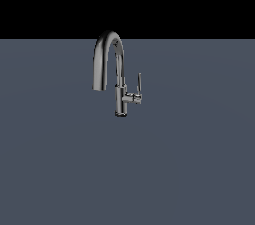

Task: Turn on the faucet by rotating a designated handle.

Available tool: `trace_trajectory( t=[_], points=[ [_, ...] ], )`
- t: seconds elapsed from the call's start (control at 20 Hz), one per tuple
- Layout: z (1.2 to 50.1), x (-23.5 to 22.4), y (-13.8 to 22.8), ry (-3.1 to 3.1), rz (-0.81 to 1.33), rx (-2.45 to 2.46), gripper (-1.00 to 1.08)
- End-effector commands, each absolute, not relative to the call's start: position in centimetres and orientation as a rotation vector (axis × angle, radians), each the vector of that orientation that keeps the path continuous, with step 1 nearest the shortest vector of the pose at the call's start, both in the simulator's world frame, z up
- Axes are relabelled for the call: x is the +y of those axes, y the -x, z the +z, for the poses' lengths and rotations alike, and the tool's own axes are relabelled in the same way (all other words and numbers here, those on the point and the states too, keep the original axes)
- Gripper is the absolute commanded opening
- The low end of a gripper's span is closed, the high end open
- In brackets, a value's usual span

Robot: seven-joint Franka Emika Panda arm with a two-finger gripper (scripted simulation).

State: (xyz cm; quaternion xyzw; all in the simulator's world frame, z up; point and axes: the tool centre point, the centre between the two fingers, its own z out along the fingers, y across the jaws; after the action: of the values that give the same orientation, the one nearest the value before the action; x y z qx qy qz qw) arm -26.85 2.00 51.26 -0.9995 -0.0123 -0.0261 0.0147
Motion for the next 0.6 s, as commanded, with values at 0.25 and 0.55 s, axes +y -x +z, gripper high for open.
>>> trace_trajectory(
  t=[0.25, 0.55],
  points=[
    [51.2, 2.0, 26.5, 3.102, -0.069, -0.023, -1.00],
    [51.0, 2.0, 25.0, 3.066, -0.022, 0.037, -1.00]
  ],
)
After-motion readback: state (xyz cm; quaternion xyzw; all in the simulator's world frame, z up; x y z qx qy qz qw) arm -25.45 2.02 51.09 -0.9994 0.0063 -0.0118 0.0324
